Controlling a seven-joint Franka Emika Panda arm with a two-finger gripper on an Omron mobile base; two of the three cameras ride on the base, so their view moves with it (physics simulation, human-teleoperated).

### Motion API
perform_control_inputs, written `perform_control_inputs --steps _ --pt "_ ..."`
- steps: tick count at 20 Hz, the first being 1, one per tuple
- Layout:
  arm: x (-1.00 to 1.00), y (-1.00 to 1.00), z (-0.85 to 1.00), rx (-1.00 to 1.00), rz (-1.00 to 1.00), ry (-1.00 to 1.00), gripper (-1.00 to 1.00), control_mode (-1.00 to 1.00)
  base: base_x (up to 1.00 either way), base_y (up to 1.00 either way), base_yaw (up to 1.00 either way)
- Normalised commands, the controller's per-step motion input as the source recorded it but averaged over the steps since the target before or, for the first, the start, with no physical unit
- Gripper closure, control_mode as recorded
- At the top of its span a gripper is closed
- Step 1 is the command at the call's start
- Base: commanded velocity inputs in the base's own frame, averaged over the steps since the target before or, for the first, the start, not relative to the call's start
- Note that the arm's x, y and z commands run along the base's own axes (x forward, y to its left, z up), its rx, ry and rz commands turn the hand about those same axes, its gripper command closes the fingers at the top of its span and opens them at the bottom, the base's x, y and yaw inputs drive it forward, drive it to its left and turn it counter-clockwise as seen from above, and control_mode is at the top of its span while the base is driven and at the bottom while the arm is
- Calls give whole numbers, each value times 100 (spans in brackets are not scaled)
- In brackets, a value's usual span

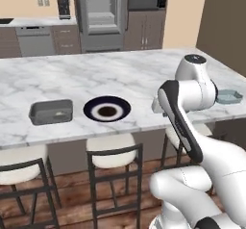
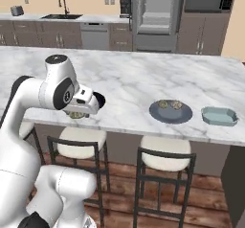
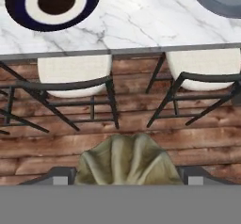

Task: Place two dumplings into each of the tupperware containers and then place the containers in the fridge.

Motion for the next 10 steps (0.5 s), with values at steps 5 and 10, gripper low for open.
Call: perform_control_inputs --steps 5,10 --pt "0 0 0 0 0 0 100 100 0 100 -2" --pt "0 0 0 0 0 0 100 100 0 100 -1"
